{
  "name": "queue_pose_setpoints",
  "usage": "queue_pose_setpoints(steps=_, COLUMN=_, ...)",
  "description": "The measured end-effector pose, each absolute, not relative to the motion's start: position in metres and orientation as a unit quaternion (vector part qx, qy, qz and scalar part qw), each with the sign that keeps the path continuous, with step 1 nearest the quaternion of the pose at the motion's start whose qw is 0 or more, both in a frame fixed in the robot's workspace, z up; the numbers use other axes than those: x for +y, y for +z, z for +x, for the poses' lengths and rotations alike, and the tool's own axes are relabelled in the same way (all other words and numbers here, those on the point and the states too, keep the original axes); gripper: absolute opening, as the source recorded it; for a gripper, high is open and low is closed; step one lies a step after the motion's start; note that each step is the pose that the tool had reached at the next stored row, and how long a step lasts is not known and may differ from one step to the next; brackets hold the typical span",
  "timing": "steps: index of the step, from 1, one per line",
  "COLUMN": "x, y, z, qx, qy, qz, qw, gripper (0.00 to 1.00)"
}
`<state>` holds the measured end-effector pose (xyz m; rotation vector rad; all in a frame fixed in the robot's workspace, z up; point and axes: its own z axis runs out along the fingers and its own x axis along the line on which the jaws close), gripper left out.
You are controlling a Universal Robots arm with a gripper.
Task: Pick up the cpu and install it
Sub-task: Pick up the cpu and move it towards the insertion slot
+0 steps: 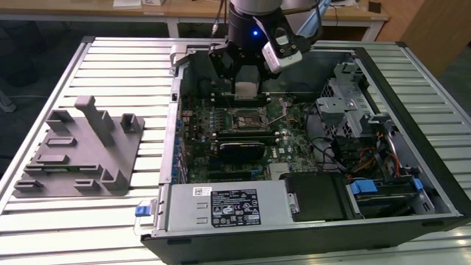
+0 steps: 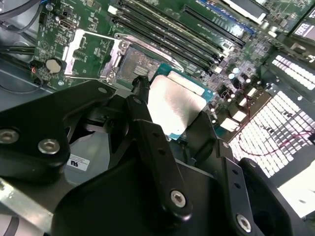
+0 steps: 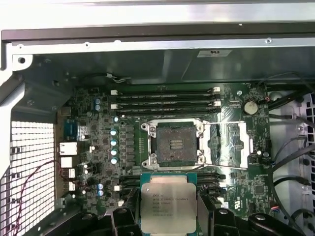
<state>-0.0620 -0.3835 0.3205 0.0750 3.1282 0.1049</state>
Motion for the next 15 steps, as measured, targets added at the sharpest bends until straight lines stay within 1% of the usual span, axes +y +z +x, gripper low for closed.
queue_pose_setpoints(steps=15, x=-0.377, y=0.31, z=-0.05, qx=0.999, qy=0.034, qz=0.022, qw=0.004, gripper=0.54)
